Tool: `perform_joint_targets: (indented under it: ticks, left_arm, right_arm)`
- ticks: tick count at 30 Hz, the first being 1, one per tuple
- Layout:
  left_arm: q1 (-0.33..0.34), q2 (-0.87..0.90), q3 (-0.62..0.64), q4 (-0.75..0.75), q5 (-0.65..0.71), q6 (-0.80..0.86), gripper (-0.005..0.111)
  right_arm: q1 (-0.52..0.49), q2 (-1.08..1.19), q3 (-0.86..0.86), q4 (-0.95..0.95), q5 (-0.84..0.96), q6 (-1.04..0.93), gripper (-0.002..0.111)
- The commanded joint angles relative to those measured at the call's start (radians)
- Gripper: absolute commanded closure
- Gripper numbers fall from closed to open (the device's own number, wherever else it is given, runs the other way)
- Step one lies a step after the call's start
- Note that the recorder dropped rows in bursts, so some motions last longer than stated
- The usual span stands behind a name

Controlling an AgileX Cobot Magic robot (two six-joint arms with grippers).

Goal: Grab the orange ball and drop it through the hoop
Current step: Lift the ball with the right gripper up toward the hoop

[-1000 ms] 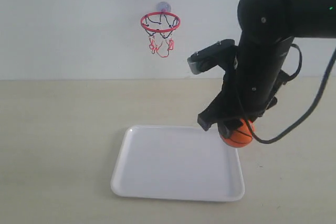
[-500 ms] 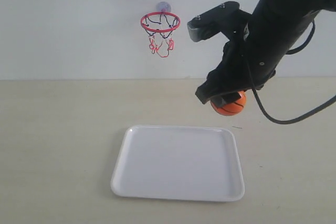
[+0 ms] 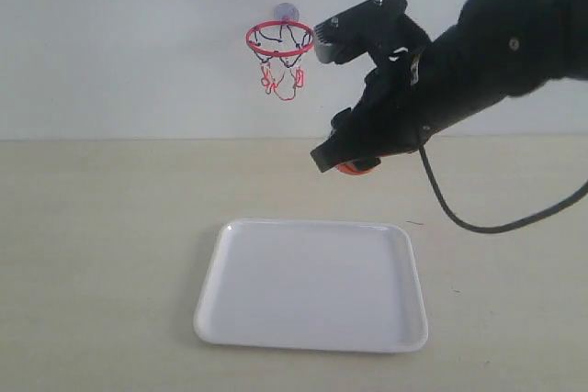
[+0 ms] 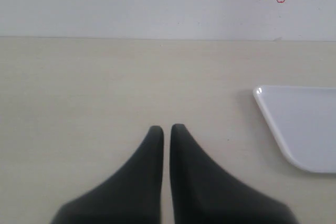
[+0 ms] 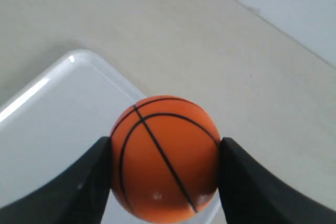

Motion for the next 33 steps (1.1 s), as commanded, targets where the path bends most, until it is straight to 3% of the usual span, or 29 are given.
perform_joint_targets:
  ticks: [1, 8, 16, 19, 23, 26, 29, 33]
  left_arm:
    - [0.002, -0.004, 0.004, -0.011, -0.002, 0.003, 0.103]
    - [0.002, -0.004, 0.004, -0.011, -0.002, 0.003, 0.103]
    - [0.002, -0.004, 0.004, -0.011, -0.002, 0.003, 0.103]
    - [0.002, -0.004, 0.004, -0.011, -0.002, 0.003, 0.103]
    - [0.002, -0.004, 0.004, -0.011, -0.002, 0.003, 0.103]
    - [0.002, -0.004, 0.004, -0.011, -0.002, 0.003, 0.103]
    - [0.002, -0.004, 0.004, -0.011, -0.002, 0.003, 0.103]
    - [0.002, -0.004, 0.004, -0.011, -0.002, 0.003, 0.103]
  right_arm:
    - [0.000, -0.009, 0.121, 0.006, -0.372, 0.014, 0.108]
    - [0.000, -0.006, 0.187, 0.090, -0.608, 0.067, 0.108]
    - [-0.007, -0.006, 0.187, 0.113, -0.630, -0.003, 0.108]
    - [-0.060, -0.006, 0.187, 0.221, -0.630, -0.001, 0.108]
    - [-0.203, -0.006, 0.187, 0.323, -0.620, 0.051, 0.108]
    - [-0.280, -0.006, 0.187, 0.243, -0.618, 0.091, 0.108]
    - [-0.290, -0.003, 0.171, 0.111, -0.622, 0.187, 0.108]
    - [-0.286, 0.060, 0.082, -0.226, -0.741, 0.571, 0.108]
